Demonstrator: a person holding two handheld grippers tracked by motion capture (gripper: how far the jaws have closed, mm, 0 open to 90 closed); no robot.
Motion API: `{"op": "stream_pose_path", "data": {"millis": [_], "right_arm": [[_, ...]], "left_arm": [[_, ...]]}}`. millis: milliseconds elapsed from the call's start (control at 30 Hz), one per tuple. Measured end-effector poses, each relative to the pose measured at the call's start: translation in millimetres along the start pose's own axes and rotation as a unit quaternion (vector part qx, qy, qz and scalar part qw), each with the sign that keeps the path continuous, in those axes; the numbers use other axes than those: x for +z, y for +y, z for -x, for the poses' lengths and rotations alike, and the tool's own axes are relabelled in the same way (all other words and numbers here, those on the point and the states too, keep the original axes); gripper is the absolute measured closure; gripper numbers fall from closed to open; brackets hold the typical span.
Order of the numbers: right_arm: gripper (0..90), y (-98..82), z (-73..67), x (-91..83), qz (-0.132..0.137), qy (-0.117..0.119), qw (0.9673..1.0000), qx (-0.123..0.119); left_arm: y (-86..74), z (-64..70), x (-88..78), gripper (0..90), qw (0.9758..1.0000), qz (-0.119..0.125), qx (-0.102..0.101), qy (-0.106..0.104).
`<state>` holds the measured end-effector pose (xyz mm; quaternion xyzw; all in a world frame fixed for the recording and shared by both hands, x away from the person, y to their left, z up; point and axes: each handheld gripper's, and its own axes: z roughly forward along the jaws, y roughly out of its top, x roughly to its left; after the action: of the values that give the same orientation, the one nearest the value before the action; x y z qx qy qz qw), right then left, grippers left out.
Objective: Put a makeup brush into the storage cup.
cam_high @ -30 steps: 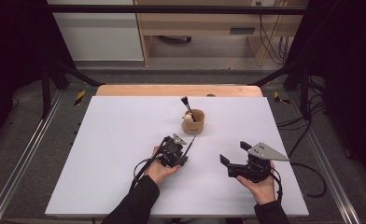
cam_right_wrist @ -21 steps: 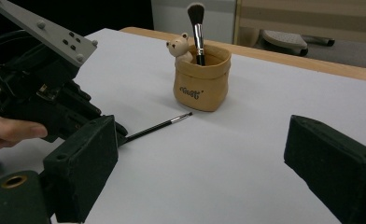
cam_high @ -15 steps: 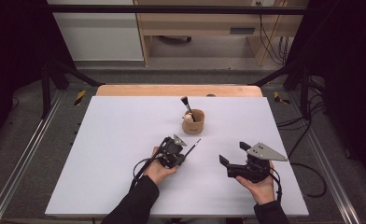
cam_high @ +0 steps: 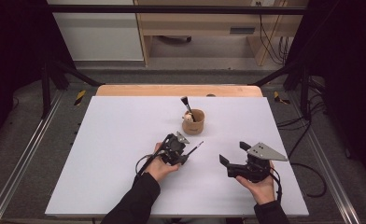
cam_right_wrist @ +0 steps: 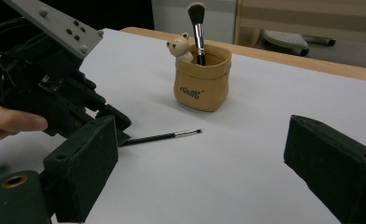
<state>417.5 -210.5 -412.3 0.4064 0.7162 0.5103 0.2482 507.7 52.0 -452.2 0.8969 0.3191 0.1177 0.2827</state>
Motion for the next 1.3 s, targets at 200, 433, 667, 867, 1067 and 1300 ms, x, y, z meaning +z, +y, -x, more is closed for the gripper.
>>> {"op": "stream_pose_path", "data": {"millis": [200, 433, 667, 867, 1067, 1300], "right_arm": [[10.6, 0.1, 1.0, -0.7, 0.001, 0.0, 1.0, 0.0], [10.9, 0.2, 1.9, -1.5, 0.002, 0.0, 1.0, 0.0], [11.1, 0.4, 2.9, -2.8, 0.002, -0.001, 1.0, 0.001], [11.1, 0.7, 2.9, -2.8, 0.002, -0.001, 1.0, 0.002], [11.1, 0.8, 2.7, -2.4, 0.001, 0.0, 1.0, 0.002], [11.1, 0.7, 2.9, -2.3, -0.001, 0.0, 1.0, 0.003]], "left_arm": [[11.7, 1.7, 8.8, 69.6, 0.9997, -0.018, 0.016, 0.002], [20.7, 1.2, 16.6, 74.2, 0.9987, -0.043, 0.027, 0.003], [19.9, 1.1, 18.3, 76.5, 0.9983, -0.052, 0.025, -0.003], [19.7, -0.2, 17.8, 80.9, 0.9981, -0.058, 0.016, -0.015], [19.8, -2.0, 17.4, 84.1, 0.9977, -0.063, 0.007, -0.023], [20.9, -1.8, 17.4, 85.1, 0.9975, -0.067, 0.011, -0.023]]}}
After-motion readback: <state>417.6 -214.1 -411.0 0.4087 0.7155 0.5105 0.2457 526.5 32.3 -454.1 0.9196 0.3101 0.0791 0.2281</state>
